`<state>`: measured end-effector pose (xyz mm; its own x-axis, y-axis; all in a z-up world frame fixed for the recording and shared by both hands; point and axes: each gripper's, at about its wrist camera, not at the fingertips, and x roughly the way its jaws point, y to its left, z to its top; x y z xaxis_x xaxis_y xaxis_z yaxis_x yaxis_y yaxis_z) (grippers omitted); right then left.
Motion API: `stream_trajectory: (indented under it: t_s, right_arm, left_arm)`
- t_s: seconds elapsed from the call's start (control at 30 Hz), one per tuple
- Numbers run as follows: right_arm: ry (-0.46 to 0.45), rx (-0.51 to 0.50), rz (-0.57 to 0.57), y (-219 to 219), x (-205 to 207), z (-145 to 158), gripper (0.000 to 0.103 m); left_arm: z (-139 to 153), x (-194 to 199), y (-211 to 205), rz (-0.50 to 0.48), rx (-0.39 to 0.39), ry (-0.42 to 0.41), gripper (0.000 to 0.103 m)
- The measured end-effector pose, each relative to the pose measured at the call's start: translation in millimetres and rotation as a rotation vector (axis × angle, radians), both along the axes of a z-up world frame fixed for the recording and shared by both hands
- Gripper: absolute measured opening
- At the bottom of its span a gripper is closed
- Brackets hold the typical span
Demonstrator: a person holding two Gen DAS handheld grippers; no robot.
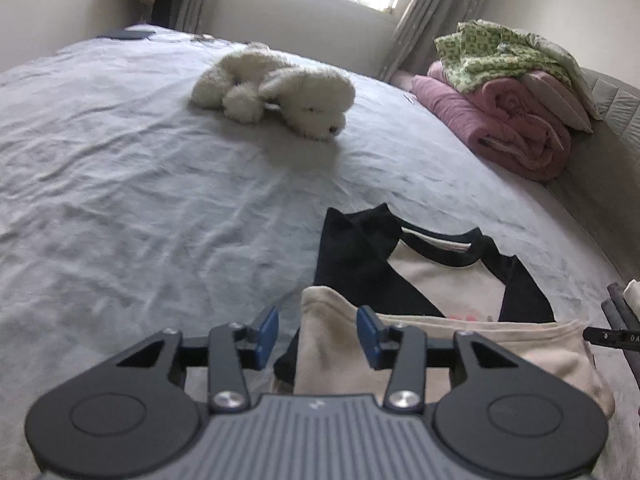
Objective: Fold clothes
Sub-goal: 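Lift both grippers away from the folded shirt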
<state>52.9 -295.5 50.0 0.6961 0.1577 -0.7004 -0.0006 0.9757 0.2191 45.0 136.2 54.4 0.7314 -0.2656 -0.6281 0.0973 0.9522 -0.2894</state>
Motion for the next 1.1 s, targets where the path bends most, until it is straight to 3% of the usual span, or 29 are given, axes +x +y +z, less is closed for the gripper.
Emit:
stream_trajectory:
  t_s: [0.1,0.17,0.23,0.5,0.8,0.87,1.03,1.1]
  right_arm:
    - [0.008,0.032,0.014,-1.7,5.5,-3.4,0.044]
    - [0.005,0.039,0.034,0.3,7.9,-5.0,0.041]
    - [0.002,0.046,0.055,2.3,10.2,-6.6,0.014]
    - [-0.111,0.013,0.082,13.0,10.9,8.2,0.008]
    - [-0.067,-0.162,0.083,34.6,16.8,-19.3,0.007]
    - [-0.073,-0.179,0.084,36.4,14.9,-17.6,0.008]
    - [-0.088,-0.18,0.04,34.5,9.4,-4.1,0.018]
    - [-0.121,-0.178,0.035,35.4,4.7,5.7,0.018]
  left_arm:
    - [-1.7,-0.5,0.9,0.01,0.003,-0.005,0.012]
    - [-2.9,-0.8,1.5,0.017,0.005,-0.009,0.009]
    - [-4.0,-1.1,2.1,0.024,0.007,-0.012,0.008]
    - [6.1,-10.3,15.0,0.082,-0.011,-0.058,0.007]
    - [-25.5,3.1,1.3,0.1,0.098,0.005,0.006]
    - [-24.5,2.7,0.9,0.102,0.108,0.001,0.008]
    - [-14.6,1.7,11.7,0.128,0.077,-0.002,0.033]
    - [-8.3,0.0,15.5,0.144,0.068,-0.015,0.033]
